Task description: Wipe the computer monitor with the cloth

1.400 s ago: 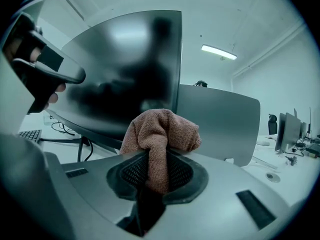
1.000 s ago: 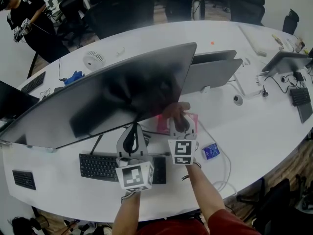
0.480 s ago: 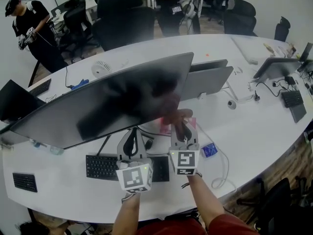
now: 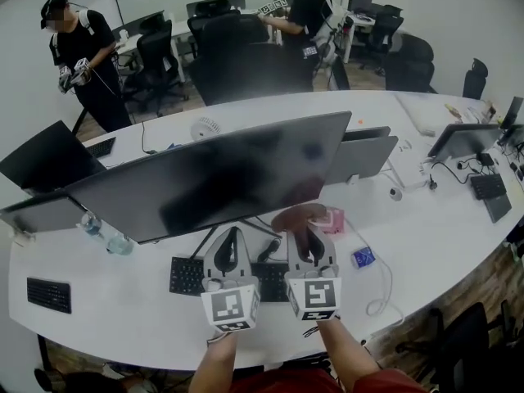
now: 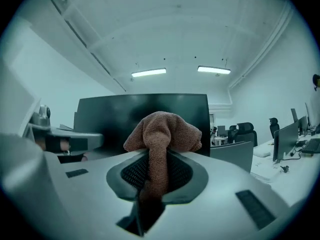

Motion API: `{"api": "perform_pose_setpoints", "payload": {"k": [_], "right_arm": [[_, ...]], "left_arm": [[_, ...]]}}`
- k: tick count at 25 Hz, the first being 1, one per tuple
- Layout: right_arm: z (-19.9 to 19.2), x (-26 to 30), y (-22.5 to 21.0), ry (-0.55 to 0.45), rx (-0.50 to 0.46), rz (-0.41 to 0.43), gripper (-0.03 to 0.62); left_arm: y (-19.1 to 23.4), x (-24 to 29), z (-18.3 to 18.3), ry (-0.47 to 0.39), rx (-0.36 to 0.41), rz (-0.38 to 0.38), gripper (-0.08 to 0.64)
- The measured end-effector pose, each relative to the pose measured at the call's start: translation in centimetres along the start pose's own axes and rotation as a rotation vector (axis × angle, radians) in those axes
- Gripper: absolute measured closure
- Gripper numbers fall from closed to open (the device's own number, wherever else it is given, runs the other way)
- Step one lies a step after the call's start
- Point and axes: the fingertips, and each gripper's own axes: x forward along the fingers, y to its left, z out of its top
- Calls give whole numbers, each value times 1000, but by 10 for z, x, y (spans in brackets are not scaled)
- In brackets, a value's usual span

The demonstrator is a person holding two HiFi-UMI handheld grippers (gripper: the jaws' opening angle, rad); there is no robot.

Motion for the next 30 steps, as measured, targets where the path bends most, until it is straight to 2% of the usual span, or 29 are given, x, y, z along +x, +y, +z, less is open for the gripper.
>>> {"api": "perform_pose_setpoints", "payload": {"k": [6, 17, 23, 30], "right_arm": [[36, -28, 53, -41, 25, 45, 514], [52, -28, 121, -86, 7, 119, 514], [55, -24, 143, -105, -12, 150, 514], [49, -23, 145, -88, -22, 147, 514]], "left_arm": [[25, -52, 26, -28, 1, 20, 537], [83, -94, 37, -62, 2, 92, 537], [101, -103, 39, -74, 19, 122, 537], [104, -103, 35, -71, 5, 127, 537]]}}
